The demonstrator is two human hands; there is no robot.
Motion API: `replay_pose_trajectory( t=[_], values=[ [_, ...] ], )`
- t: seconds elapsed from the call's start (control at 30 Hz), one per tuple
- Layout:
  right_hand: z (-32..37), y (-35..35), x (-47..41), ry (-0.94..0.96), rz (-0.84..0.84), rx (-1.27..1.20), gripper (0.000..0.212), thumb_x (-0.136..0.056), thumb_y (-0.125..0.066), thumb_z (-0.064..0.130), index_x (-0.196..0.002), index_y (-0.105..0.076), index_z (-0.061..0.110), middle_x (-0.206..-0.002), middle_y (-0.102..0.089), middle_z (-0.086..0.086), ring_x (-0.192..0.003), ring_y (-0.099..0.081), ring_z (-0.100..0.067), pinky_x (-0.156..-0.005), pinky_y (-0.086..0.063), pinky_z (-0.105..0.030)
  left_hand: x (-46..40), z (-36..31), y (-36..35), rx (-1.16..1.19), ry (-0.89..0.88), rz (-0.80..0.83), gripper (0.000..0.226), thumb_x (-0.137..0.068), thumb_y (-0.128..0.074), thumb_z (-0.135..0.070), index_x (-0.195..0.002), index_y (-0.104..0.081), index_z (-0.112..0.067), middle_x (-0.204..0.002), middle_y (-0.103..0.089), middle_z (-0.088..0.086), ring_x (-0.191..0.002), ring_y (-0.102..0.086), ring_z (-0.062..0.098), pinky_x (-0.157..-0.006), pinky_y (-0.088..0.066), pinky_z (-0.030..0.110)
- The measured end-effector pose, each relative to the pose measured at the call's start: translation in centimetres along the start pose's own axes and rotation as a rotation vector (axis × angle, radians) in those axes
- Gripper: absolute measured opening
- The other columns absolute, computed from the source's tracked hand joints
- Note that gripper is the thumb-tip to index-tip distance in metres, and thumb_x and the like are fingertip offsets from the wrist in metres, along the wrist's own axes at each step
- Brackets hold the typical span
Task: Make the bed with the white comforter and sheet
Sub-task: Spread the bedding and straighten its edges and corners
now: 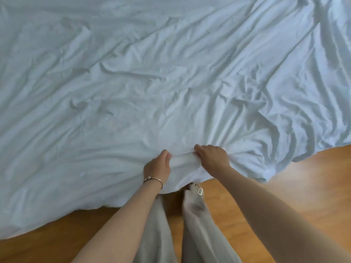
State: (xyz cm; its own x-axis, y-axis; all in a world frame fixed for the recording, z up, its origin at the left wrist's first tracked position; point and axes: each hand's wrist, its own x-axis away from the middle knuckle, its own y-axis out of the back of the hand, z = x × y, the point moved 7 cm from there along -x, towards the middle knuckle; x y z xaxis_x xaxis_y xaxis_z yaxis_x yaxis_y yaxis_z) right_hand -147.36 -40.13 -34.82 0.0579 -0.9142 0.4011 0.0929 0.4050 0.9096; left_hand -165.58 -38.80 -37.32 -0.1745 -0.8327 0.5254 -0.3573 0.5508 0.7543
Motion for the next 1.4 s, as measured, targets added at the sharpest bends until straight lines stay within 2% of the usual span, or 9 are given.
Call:
replay_pose_trajectory(
  t=[0.13, 0.27, 0.43, 0.57, 0.77, 0.93, 1.17, 1.3, 1.4],
  values=[
    [-0.8, -3.6, 3.1, 0.11, 0.227, -0.039, 0.029, -0.106, -0.027, 0.038, -0.104, -0.049, 0.019, -0.1, -0.065, -0.003, -0.094, -0.061, -0.029, -0.064, -0.036, -0.034, 2.4, -0.6, -2.8, -0.066, -0.024, 0.262, 0.038, -0.092, -0.04, -0.064, -0.097, -0.048, -0.027, -0.093, -0.064, -0.002, -0.089, -0.059, 0.024, -0.068, -0.036, 0.031],
    [-0.3, -6.2, 5.6, 0.207, 0.342, -0.066, 0.032, -0.105, -0.028, 0.041, -0.105, -0.051, 0.019, -0.108, -0.064, -0.003, -0.103, -0.058, -0.028, -0.071, -0.038, -0.035, 5.4, -0.5, -4.2, -0.233, -0.094, 0.355, 0.051, -0.076, -0.048, -0.079, -0.108, -0.049, -0.04, -0.109, -0.064, -0.01, -0.1, -0.059, 0.019, -0.073, -0.036, 0.029],
    [-0.5, -8.5, 7.1, 0.26, 0.48, 0.01, 0.034, -0.104, -0.032, 0.037, -0.129, -0.05, 0.024, -0.129, -0.054, -0.002, -0.123, -0.047, -0.026, -0.094, -0.038, -0.036, 6.5, 0.2, -6.5, -0.318, -0.123, 0.453, 0.046, -0.089, -0.048, -0.058, -0.13, -0.042, -0.037, -0.134, -0.052, -0.009, -0.115, -0.054, 0.019, -0.087, -0.041, 0.032],
    [-4.5, -8.4, 8.1, 0.052, 0.479, -0.108, 0.042, -0.1, -0.041, 0.042, -0.14, -0.044, 0.029, -0.146, -0.04, 0.001, -0.136, -0.033, -0.023, -0.109, -0.028, -0.041, 8.3, 2.7, -9.0, -0.469, 0.041, 0.829, 0.058, -0.089, -0.049, -0.056, -0.14, -0.046, -0.027, -0.146, -0.042, -0.003, -0.129, -0.045, 0.021, -0.104, -0.039, 0.037],
    [-15.1, -4.7, 9.4, -0.253, 0.288, -0.34, 0.048, -0.1, -0.046, 0.027, -0.147, -0.037, 0.022, -0.152, -0.036, -0.006, -0.138, -0.03, -0.028, -0.109, -0.034, -0.046, 5.8, -4.1, -7.2, -0.283, 0.017, 0.502, 0.035, -0.1, -0.034, -0.032, -0.121, -0.056, -0.015, -0.121, -0.057, 0.006, -0.105, -0.056, 0.025, -0.088, -0.047, 0.034],
    [-22.9, -2.2, 12.0, -0.376, 0.229, -0.48, 0.047, -0.101, -0.047, 0.026, -0.147, -0.037, 0.018, -0.149, -0.036, -0.011, -0.133, -0.038, -0.029, -0.101, -0.042, -0.045, 4.9, -14.5, -9.8, -0.195, -0.084, 0.502, 0.033, -0.097, -0.04, -0.031, -0.124, -0.055, -0.019, -0.128, -0.055, 0.004, -0.112, -0.055, 0.024, -0.097, -0.046, 0.038],
    [-36.2, -0.6, 12.8, -0.383, 0.215, -0.47, 0.053, -0.098, -0.051, 0.023, -0.148, -0.034, 0.02, -0.155, -0.028, -0.004, -0.138, -0.033, -0.026, -0.107, -0.037, -0.043, 1.2, -34.6, -15.0, -0.116, -0.274, 0.298, 0.052, -0.092, -0.051, -0.027, -0.142, -0.038, -0.023, -0.146, -0.037, 0.0, -0.134, -0.036, 0.021, -0.106, -0.036, 0.037],
    [-45.4, 0.8, 12.5, -0.324, 0.176, -0.449, 0.053, -0.098, -0.047, 0.019, -0.149, -0.032, 0.022, -0.156, -0.027, 0.0, -0.139, -0.029, -0.023, -0.103, -0.039, -0.041, -2.1, -43.9, -19.0, -0.148, -0.213, 0.242, 0.063, -0.091, -0.052, -0.032, -0.149, -0.026, -0.029, -0.158, -0.013, -0.001, -0.142, -0.018, 0.024, -0.11, -0.032, 0.04],
    [-52.0, 1.1, 13.4, -0.287, 0.212, -0.434, 0.055, -0.098, -0.046, 0.019, -0.151, -0.03, 0.023, -0.158, -0.024, 0.001, -0.141, -0.026, -0.023, -0.106, -0.037, -0.043, -4.2, -49.3, -22.8, -0.13, -0.172, 0.288, 0.068, -0.09, -0.055, -0.031, -0.15, -0.023, -0.028, -0.158, -0.014, 0.004, -0.142, -0.02, 0.028, -0.112, -0.029, 0.04]
  ],
)
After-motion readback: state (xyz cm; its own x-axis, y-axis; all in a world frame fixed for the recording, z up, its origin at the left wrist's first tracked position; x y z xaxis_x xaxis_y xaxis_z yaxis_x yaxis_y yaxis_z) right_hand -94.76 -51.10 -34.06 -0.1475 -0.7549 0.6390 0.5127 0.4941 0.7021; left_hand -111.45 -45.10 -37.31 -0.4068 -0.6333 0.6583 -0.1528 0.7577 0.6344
